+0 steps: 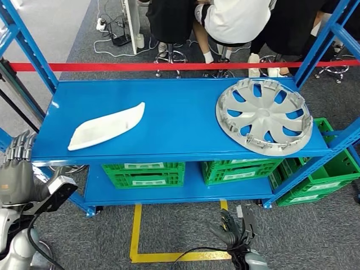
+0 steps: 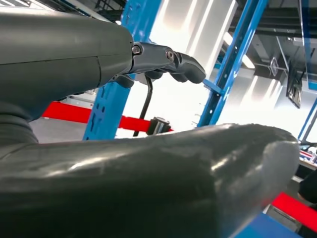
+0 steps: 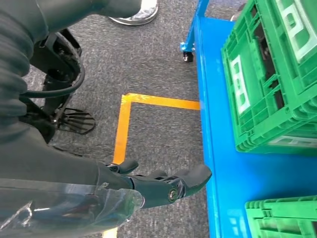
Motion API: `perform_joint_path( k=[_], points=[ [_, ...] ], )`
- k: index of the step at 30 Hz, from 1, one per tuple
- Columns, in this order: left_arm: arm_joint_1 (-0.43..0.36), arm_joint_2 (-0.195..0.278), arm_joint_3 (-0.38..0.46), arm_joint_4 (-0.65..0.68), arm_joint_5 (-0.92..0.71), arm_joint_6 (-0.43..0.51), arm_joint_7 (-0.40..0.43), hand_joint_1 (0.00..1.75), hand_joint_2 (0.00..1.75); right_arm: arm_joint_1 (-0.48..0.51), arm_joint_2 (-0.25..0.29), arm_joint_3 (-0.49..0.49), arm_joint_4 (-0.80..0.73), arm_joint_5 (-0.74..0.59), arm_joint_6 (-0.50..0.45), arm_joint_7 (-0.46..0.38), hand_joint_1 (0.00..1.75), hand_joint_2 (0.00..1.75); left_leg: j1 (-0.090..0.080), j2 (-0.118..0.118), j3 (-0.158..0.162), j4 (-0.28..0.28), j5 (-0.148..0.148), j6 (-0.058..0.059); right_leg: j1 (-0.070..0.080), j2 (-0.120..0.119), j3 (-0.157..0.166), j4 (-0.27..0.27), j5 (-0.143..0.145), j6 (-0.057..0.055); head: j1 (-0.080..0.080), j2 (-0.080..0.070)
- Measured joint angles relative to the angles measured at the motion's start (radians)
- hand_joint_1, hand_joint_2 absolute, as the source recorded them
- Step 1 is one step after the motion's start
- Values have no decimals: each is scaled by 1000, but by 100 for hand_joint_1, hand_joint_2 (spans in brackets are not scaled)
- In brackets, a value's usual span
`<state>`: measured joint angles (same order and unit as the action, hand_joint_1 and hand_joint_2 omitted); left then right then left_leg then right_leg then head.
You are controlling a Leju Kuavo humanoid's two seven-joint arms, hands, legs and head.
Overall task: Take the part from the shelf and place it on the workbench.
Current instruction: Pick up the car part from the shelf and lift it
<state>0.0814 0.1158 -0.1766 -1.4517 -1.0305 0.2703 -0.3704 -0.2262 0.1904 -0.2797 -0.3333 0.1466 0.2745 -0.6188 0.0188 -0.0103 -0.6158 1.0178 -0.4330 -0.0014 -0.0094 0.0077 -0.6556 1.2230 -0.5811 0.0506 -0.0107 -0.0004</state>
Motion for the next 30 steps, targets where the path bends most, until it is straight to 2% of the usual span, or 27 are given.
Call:
perform_joint_path(
  k=[1,2,3,4,5,6,7,8,11,13,14,16,17,18,19,20,21,22,23,24,25,27,30],
  points=[
    [-1,0,0,2,-4,-5,1,0,0,1,0,0,1,0,0,1,0,175,-2,0,4,0,-4,3,0,0,-41,64,-17,-1,0,0],
    [-2,0,0,4,-8,-9,3,0,0,2,0,0,2,1,1,1,0,175,-4,-1,10,0,-9,5,1,0,-71,99,-14,-3,0,0],
    [-3,0,0,7,-12,-14,4,0,0,3,0,-1,3,1,2,2,0,175,-6,-2,18,0,-16,6,2,0,-82,95,12,-8,0,0],
    [-5,0,0,10,-15,-17,6,0,0,3,0,-1,3,2,2,2,0,175,-8,-3,30,0,-23,6,4,0,-74,54,55,-13,0,0],
    [-8,0,-1,12,-17,-19,7,0,0,3,0,-1,4,3,2,2,0,175,-10,-4,42,0,-32,5,6,0,-52,-14,107,-20,0,0],
    [-12,0,-2,14,-18,-21,8,0,0,2,0,-1,4,3,2,3,0,175,-12,-4,52,1,-40,3,10,0,-26,-78,146,-26,0,0],
    [-15,0,-4,15,-19,-22,9,0,0,1,0,-1,4,4,2,3,0,175,-14,-5,58,1,-46,-1,13,1,-4,-131,167,-29,0,0],
    [-18,0,-5,17,-20,-24,9,0,0,0,0,-1,4,4,2,3,0,175,-14,-6,60,1,-50,-5,15,1,9,-160,173,-31,-1,0],
    [-24,0,-8,21,-22,-26,10,0,0,1,1,-2,4,6,2,3,0,175,-12,-5,62,-5,-56,-20,16,4,19,-180,163,-35,-3,0],
    [-30,1,-11,24,-24,-27,10,0,0,0,3,-3,4,6,3,2,0,175,-12,-3,45,33,-78,-33,10,4,32,-192,160,-43,-6,0],
    [-33,2,-12,26,-25,-29,10,0,0,0,4,-3,4,6,3,2,0,175,-11,-1,18,83,-101,-38,7,3,39,-196,158,-46,-7,0],
    [-37,3,-16,33,-31,-37,11,0,0,0,4,-5,4,7,5,3,0,175,-9,-1,-60,210,-144,-46,5,2,49,-199,150,-50,-8,0],
    [-39,3,-19,39,-34,-42,11,0,0,1,4,-6,5,8,5,3,0,175,-7,-1,-91,252,-146,-48,3,2,55,-199,145,-50,-8,0],
    [-42,2,-23,45,-38,-46,11,0,0,2,5,-6,5,8,5,4,0,175,-5,-1,-106,259,-126,-51,2,2,61,-198,140,-49,-8,0],
    [-47,2,-27,51,-43,-52,11,0,0,1,6,-7,5,9,6,4,0,175,-3,-1,-103,229,-87,-53,-1,3,69,-198,135,-47,-8,0],
    [-53,2,-33,58,-45,-58,11,0,0,0,7,-7,5,10,7,5,0,175,0,1,-84,171,-35,-56,-3,4,78,-197,128,-43,-8,0],
    [-60,2,-40,66,-47,-65,11,0,44,-1,8,-7,5,10,8,6,0,175,3,2,-60,110,6,-61,-3,5,85,-195,121,-37,-10,0],
    [-67,1,-48,73,-47,-73,11,0,87,-2,9,-7,5,11,9,6,0,175,5,3,-38,54,29,-61,-2,7,88,-192,114,-31,-13,0],
    [-73,0,-57,82,-47,-82,12,0,131,-4,9,-7,5,11,10,7,0,175,8,4,-25,19,38,-58,1,8,88,-189,109,-27,-14,0],
    [-77,0,-67,91,-48,-91,14,0,175,-5,9,-8,5,12,10,8,0,175,10,3,-20,5,32,-54,5,9,86,-188,107,-26,-16,0],
    [-81,-1,-75,99,-48,-102,18,0,175,-5,9,-8,5,12,11,9,0,175,11,2,-19,-4,29,-47,7,9,84,-190,107,-29,-15,0],
    [-92,-2,-91,121,-47,-125,33,0,175,-7,9,-8,5,12,13,9,0,175,11,-1,-19,-3,27,-43,9,7,86,-199,109,-39,-11,0],
    [-118,-2,-104,171,-43,-158,61,0,175,-12,9,-8,5,14,14,10,0,175,8,-4,-19,-3,24,-35,9,4,97,-211,111,-40,-11,0]
  ],
)
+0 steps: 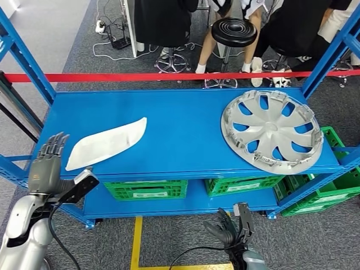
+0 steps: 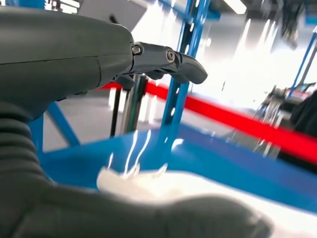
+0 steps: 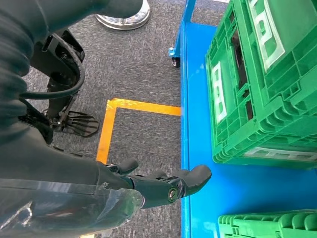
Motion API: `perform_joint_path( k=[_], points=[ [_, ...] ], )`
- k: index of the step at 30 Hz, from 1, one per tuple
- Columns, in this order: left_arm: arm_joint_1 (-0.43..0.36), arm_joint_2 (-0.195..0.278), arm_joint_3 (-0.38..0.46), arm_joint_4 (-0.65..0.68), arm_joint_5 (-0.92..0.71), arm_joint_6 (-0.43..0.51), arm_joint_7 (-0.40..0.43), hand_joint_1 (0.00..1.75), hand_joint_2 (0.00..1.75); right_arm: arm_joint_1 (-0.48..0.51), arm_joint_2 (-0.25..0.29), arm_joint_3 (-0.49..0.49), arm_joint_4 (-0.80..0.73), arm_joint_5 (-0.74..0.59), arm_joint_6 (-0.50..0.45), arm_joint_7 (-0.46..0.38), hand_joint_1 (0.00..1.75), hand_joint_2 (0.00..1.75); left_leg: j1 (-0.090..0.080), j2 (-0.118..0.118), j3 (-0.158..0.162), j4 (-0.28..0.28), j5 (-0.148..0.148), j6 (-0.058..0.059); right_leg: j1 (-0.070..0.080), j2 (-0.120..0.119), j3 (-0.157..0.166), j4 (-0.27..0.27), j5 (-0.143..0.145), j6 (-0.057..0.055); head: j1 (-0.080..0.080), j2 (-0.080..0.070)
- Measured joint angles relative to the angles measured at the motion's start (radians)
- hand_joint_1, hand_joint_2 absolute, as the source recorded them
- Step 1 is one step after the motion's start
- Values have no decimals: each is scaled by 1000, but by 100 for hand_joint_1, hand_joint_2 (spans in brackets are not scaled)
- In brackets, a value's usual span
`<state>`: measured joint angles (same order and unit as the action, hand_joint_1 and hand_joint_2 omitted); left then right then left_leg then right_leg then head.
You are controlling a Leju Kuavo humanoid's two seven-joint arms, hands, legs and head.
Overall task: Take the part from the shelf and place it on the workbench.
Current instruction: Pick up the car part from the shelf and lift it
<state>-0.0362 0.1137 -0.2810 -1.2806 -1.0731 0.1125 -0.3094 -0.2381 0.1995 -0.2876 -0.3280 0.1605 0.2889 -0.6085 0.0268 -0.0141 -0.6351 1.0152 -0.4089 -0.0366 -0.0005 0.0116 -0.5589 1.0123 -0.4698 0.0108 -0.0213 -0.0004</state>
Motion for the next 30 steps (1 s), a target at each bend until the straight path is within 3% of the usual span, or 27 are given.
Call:
perform_joint_path(
  k=[8,13,22,30],
  points=[
    [-57,6,-31,108,22,-68,-6,0,175,-4,2,0,1,15,1,10,0,175,-4,0,0,0,1,8,-3,-1,3,-7,4,27,-1,0],
    [-67,37,-83,135,97,-111,-72,0,175,-8,5,0,2,23,0,16,0,175,-2,1,3,-1,3,8,-1,0,0,-2,4,27,-1,0],
    [-76,84,-135,151,93,-112,-83,0,175,-14,5,0,7,30,0,18,0,175,-1,1,3,-3,7,3,0,0,-3,4,4,26,-1,0],
    [-177,96,-209,236,-91,-7,38,0,175,-21,10,0,9,24,1,19,0,175,-1,1,3,-3,9,3,0,-1,-4,5,4,26,-1,0]
  ],
)
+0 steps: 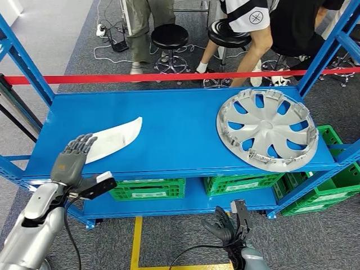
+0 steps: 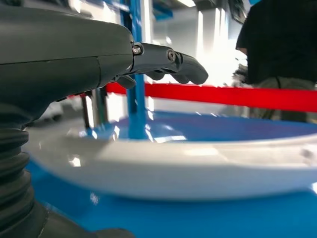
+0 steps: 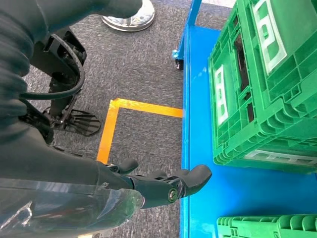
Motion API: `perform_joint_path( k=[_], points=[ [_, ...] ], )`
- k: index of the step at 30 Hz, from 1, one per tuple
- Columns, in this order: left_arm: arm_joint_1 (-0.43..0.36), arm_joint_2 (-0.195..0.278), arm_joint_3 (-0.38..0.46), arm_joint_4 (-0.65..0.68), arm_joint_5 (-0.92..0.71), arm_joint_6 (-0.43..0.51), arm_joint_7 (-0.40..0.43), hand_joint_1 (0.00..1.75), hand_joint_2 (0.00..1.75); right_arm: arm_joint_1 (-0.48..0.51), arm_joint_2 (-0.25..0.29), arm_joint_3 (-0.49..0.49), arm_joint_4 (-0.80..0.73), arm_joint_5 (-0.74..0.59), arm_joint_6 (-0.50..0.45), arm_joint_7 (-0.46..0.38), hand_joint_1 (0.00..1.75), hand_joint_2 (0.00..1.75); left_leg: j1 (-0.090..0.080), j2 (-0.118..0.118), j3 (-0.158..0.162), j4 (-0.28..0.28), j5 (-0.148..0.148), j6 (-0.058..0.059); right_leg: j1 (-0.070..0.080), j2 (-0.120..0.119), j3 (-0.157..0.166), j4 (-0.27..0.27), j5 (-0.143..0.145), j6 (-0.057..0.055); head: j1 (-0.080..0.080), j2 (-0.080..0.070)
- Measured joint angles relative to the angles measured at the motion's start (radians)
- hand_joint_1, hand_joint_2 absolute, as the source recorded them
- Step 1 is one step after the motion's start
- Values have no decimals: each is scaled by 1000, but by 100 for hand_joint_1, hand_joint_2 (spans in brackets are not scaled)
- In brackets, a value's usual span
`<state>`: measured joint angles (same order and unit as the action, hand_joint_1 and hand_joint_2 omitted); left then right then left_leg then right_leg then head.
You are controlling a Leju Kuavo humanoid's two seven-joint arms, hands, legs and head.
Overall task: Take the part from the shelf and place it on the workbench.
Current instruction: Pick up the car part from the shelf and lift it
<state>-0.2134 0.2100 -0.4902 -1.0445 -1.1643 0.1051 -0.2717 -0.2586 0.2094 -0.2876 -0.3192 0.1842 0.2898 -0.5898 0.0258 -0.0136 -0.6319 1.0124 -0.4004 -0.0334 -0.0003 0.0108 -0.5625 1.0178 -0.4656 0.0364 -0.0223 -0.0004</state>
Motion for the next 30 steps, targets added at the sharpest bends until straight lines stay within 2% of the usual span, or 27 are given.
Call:
perform_joint_path(
  k=[10,13,15,17,20,24,25,30],
  points=[
    [-30,-4,-6,32,-29,15,25,0,175,-1,2,0,0,-2,0,1,0,175,0,0,0,0,0,0,0,0,0,0,0,0,0,0],
    [-85,-23,-10,105,-72,37,60,0,175,-2,5,0,0,-4,1,4,0,175,0,0,0,0,0,0,0,0,0,0,1,0,0,0],
    [-149,-52,-10,202,-96,48,77,0,175,-3,9,0,1,-3,3,9,0,175,0,0,0,0,1,0,0,0,0,0,1,0,0,0],
    [-213,-84,-7,308,-103,54,76,0,175,-5,14,0,1,2,6,14,0,175,0,0,0,0,1,0,0,0,0,0,1,0,0,0],
    [-246,-103,-4,369,-94,56,58,3,175,-6,17,0,1,5,8,16,0,175,0,0,0,0,1,0,0,0,0,1,1,0,0,0],
    [-262,-120,2,414,-76,49,31,170,175,-8,19,0,2,7,8,19,0,175,0,0,0,0,1,0,0,0,0,1,1,0,0,0],
    [-264,-123,4,422,-72,48,25,175,175,-8,20,0,2,7,8,20,0,175,0,0,0,0,1,0,0,0,0,1,1,0,0,0],
    [-264,-134,14,455,-64,51,8,175,175,-10,23,0,4,7,8,23,0,175,0,0,0,0,1,0,0,0,0,1,1,0,0,0]
  ],
)
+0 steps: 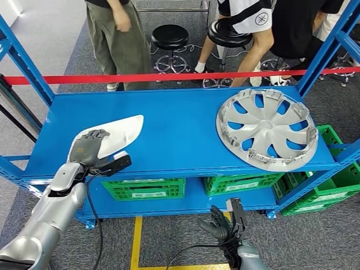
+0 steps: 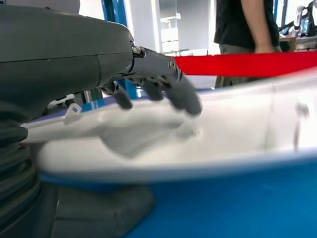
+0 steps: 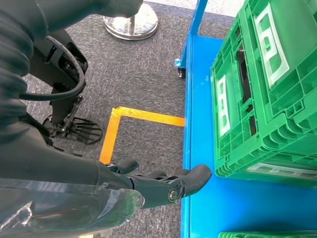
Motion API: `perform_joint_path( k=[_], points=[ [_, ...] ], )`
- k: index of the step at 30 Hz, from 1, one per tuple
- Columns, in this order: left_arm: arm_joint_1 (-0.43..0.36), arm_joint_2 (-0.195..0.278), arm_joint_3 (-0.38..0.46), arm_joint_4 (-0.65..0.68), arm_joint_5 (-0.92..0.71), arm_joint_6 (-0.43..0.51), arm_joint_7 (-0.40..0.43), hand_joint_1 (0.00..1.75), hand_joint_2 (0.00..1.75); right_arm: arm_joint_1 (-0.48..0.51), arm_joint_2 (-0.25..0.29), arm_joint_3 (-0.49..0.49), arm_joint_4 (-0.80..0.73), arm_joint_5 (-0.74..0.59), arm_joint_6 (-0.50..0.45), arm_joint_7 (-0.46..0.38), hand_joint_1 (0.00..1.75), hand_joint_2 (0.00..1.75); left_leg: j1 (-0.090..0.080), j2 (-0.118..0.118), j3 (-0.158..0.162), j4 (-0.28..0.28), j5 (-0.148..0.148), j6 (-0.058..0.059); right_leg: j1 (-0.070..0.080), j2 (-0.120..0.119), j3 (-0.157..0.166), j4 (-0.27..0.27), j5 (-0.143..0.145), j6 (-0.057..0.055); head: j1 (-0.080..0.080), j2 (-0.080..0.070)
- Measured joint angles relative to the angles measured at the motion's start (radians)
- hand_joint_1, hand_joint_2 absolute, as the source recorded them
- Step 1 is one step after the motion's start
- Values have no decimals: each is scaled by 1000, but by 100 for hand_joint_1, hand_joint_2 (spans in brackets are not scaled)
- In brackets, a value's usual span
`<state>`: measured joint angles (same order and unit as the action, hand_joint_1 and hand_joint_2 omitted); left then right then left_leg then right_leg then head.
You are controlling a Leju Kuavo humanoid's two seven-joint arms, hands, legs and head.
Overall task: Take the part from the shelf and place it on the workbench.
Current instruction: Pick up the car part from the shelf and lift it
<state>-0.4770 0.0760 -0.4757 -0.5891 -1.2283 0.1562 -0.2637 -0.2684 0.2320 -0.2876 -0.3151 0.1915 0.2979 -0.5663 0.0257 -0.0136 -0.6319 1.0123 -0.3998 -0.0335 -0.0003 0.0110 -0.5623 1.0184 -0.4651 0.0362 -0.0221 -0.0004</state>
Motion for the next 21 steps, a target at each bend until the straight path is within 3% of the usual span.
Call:
perform_joint_path(
  k=[21],
  points=[
    [28,2,32,-28,43,82,-43,175,175,-6,2,0,5,-15,-10,3,0,175,0,0,0,0,0,0,0,0,0,0,0,0,0,0]
  ],
)
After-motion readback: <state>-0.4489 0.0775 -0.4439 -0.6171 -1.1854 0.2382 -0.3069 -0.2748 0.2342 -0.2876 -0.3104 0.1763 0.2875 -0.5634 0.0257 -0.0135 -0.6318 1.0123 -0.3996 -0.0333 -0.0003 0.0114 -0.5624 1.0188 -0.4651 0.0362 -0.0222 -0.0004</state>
